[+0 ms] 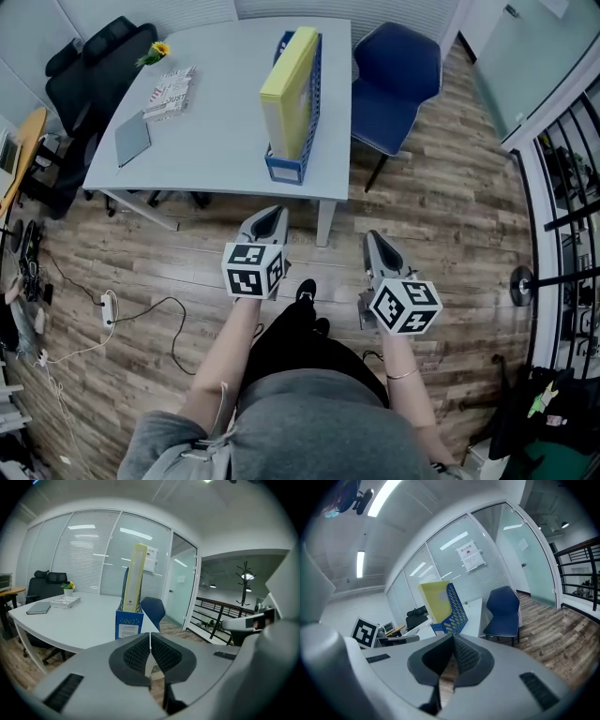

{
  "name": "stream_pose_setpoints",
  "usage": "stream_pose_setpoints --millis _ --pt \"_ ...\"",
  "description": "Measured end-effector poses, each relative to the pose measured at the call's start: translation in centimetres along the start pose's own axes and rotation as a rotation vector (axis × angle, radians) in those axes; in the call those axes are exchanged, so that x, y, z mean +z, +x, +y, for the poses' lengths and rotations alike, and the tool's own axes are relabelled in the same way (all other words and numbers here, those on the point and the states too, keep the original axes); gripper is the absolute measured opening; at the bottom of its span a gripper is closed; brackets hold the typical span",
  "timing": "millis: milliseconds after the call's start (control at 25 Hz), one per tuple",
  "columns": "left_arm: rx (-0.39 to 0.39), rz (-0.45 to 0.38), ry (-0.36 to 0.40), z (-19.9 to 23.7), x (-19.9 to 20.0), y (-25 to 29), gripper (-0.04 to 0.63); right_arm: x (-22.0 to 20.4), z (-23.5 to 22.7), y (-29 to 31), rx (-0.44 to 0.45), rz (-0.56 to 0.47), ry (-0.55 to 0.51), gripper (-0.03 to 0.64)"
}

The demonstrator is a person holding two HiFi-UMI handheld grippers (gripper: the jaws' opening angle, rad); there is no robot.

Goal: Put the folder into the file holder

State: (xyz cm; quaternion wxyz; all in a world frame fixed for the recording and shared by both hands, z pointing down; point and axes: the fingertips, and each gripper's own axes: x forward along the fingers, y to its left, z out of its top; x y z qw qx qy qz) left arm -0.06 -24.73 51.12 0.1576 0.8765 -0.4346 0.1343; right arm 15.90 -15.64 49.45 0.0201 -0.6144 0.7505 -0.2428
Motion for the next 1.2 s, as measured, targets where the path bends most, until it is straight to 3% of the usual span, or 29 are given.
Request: stream_pose_setpoints --millis 520,1200 --pt "-0.041 0.008 -0.009 -2.4 -1.7 -2.2 0.029 -0.7 0.1 -2.2 -0.025 0.017 -0.048 -0.005" --pt "-0.074 0.014 -0.031 -3.6 -3.0 -4.2 0.029 -2.0 0.8 -3.3 -0.028 0.028 -0.034 -0.005"
